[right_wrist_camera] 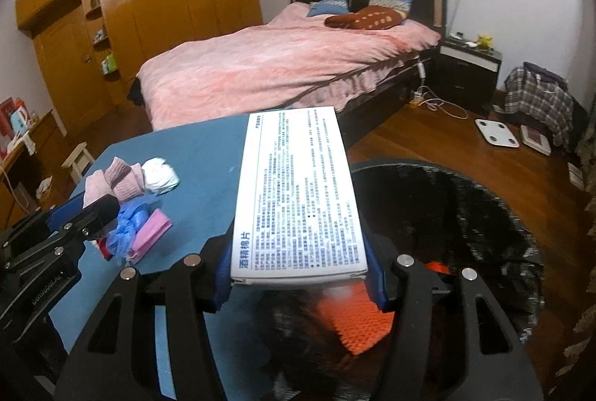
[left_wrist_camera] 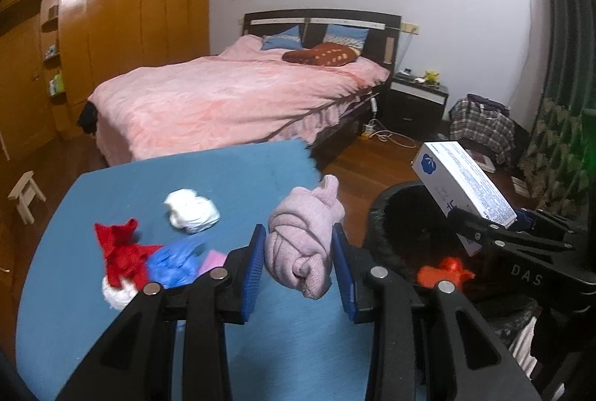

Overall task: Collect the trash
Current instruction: 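Carry the box and pink towel over the bin and open both tools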

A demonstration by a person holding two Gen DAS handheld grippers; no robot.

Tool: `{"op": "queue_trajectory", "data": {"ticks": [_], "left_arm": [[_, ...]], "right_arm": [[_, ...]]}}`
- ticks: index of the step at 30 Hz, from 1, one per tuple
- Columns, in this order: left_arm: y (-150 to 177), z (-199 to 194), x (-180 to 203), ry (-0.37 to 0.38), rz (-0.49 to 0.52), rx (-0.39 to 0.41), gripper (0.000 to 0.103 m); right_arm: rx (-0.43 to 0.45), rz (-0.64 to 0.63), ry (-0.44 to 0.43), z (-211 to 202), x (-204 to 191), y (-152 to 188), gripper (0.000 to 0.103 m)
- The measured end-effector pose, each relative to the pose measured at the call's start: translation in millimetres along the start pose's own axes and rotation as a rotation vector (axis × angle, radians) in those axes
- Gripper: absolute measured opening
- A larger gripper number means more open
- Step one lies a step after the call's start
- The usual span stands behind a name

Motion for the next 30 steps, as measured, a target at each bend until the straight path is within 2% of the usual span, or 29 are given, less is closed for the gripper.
{"op": "queue_trajectory", "data": {"ticks": [17, 26, 29, 30], "left_arm": [[-30, 23, 122, 0.175, 0.135, 0.031, 0.035], [-28, 48, 173, 0.238, 0.169, -0.004, 0.035], [-25, 56, 184, 0.265, 0.168, -0.035, 0.04], [-25, 57, 184, 0.271, 0.165, -0.039, 0.049]], "right_arm": [[0.05, 0.129, 0.179, -34, 131, 5, 0.055], [0.031, 0.167, 0.226, -33, 173, 26, 0.055], [0.013, 0.175, 0.233, -28, 180, 32, 0.056], [0.013, 0.179, 0.242, -27, 183, 34, 0.061]]}}
Point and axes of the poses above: each gripper's, at about its wrist camera, not at the fingertips, and z roughly the way its jaws point, x to its right, y to its underside, the point moved 9 cm from there along z, roughly the way its jaws point, and after that the axes turned 1 degree about -y, right-handed, at the moved point
